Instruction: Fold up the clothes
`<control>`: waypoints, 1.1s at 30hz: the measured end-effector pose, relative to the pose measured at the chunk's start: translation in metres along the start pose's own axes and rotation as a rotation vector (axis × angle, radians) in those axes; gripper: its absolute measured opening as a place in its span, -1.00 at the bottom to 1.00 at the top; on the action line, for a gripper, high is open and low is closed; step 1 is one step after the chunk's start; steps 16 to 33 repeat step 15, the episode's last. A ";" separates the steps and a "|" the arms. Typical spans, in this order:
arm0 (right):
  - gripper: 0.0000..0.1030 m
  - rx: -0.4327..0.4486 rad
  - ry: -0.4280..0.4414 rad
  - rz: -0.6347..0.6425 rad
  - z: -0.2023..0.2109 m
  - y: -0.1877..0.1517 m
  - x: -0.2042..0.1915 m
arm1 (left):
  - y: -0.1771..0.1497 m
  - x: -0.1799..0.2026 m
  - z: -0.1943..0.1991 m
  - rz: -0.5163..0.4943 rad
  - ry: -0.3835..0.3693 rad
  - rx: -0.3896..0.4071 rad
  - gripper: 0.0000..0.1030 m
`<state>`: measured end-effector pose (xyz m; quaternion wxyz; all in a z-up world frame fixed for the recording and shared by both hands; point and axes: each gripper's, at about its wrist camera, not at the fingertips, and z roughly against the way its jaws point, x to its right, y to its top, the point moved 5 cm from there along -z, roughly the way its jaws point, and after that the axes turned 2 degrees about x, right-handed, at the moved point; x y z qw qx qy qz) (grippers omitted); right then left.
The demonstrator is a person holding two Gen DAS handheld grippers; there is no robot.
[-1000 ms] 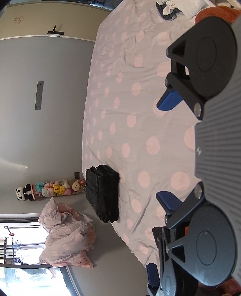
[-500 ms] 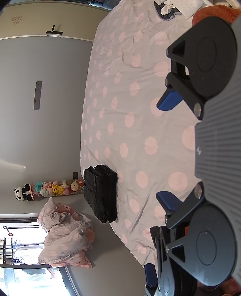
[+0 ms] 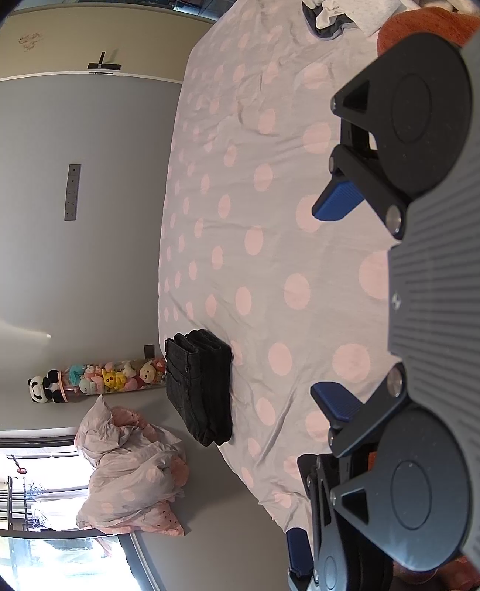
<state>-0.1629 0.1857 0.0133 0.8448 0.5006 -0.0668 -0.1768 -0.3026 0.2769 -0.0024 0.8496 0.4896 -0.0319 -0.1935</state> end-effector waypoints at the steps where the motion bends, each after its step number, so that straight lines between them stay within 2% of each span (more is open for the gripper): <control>1: 0.85 0.000 0.000 -0.001 0.000 0.000 0.000 | 0.000 0.000 0.000 0.000 0.001 0.001 0.77; 33: 0.85 -0.004 0.001 -0.003 0.000 -0.002 0.000 | 0.000 -0.002 0.002 -0.004 0.001 0.012 0.77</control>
